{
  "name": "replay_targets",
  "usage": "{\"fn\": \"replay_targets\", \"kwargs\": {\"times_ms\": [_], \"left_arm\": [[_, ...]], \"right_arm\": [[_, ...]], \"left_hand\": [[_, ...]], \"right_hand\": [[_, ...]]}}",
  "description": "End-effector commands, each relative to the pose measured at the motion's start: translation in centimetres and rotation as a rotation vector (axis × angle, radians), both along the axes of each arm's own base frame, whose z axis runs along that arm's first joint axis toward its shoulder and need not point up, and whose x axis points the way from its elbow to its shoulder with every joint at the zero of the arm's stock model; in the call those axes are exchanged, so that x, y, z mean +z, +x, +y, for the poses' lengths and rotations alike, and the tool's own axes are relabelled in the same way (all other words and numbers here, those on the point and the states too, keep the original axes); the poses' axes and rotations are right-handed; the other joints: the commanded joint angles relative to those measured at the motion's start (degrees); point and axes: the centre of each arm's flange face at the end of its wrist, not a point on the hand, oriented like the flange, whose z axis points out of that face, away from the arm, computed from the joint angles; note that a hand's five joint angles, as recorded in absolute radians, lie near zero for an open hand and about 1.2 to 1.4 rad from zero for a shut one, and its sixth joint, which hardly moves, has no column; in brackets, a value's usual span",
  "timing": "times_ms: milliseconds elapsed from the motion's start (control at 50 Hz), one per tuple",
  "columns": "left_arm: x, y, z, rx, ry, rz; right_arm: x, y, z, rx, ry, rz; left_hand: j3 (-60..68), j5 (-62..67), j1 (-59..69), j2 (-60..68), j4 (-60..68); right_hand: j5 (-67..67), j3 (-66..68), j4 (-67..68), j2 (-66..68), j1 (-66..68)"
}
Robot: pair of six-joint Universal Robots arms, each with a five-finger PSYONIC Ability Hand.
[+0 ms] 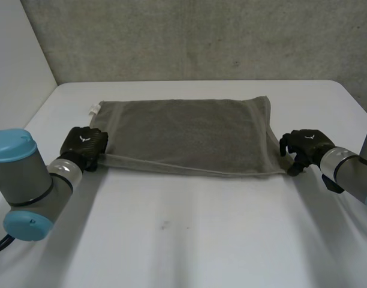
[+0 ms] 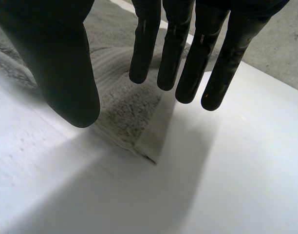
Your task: Fold the towel.
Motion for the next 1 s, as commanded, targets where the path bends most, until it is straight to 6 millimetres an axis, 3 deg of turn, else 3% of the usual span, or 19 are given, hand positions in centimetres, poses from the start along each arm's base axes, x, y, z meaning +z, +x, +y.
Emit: {"fn": "replay_targets", "kwargs": {"times_ms": [20,260,500,600,640,660,680,760,800,860,1000], "left_arm": [[0.1,0.1,-0.1,0.003,-0.005,0.002],[-0.1,0.1,-0.1,0.003,-0.002,0.002],[-0.1,0.4,-0.3,0.012,-0.002,0.001],[-0.1,0.4,-0.3,0.01,-0.002,0.002],[-0.1,0.4,-0.3,0.01,-0.002,0.002],[-0.1,0.4,-0.3,0.012,-0.002,0.001],[-0.1,0.4,-0.3,0.012,-0.002,0.001],[-0.1,0.4,-0.3,0.012,-0.002,0.001],[-0.1,0.4,-0.2,0.01,0.0,0.001],[0.0,0.3,-0.2,0.009,-0.002,0.001],[0.0,0.2,-0.1,0.007,-0.002,0.001]], "right_arm": [[-0.9,-0.2,0.0,0.02,-0.005,0.064],[-1.6,-0.1,-0.1,0.02,0.012,0.064],[-2.4,0.2,-0.7,0.032,0.009,0.059],[-3.3,0.5,-1.1,0.036,0.018,0.059],[-3.2,0.6,-1.6,0.033,0.007,0.049],[-3.2,0.6,-1.6,0.033,0.007,0.049],[-2.9,0.6,-1.9,0.029,-0.006,0.04],[-1.9,0.5,-2.4,0.006,-0.05,0.007],[0.2,0.3,-2.6,-0.017,-0.094,-0.04],[1.4,0.2,-2.2,-0.025,-0.109,-0.058],[2.4,0.2,-1.5,-0.019,-0.122,-0.057]], "left_hand": [[10.3,10.3,11.2,10.2,10.3],[10.3,10.3,11.2,10.2,10.3],[10.3,10.3,11.2,10.2,10.3],[10.3,10.3,11.2,10.2,10.3],[10.3,10.3,11.2,10.2,10.3],[10.3,10.3,11.2,10.2,10.3],[10.3,10.3,11.2,10.2,10.3],[10.3,10.3,11.2,10.2,10.3],[10.3,10.3,11.2,10.2,10.3],[10.3,10.3,11.2,10.2,10.3],[10.3,10.3,11.2,10.2,10.3]], "right_hand": [[4.0,3.9,4.3,2.9,8.3],[-2.5,-2.7,-2.2,-3.6,1.7],[1.3,1.2,1.6,0.2,5.6],[7.4,7.2,7.7,6.3,11.7],[27.6,27.4,27.9,26.5,31.9],[27.7,27.6,28.1,26.6,32.0],[40.0,39.8,40.3,38.9,44.3],[40.1,40.0,40.4,39.0,44.4],[40.1,40.0,40.4,39.0,44.4],[40.1,40.0,40.4,39.0,44.4],[40.1,40.0,40.4,39.0,44.4]]}}
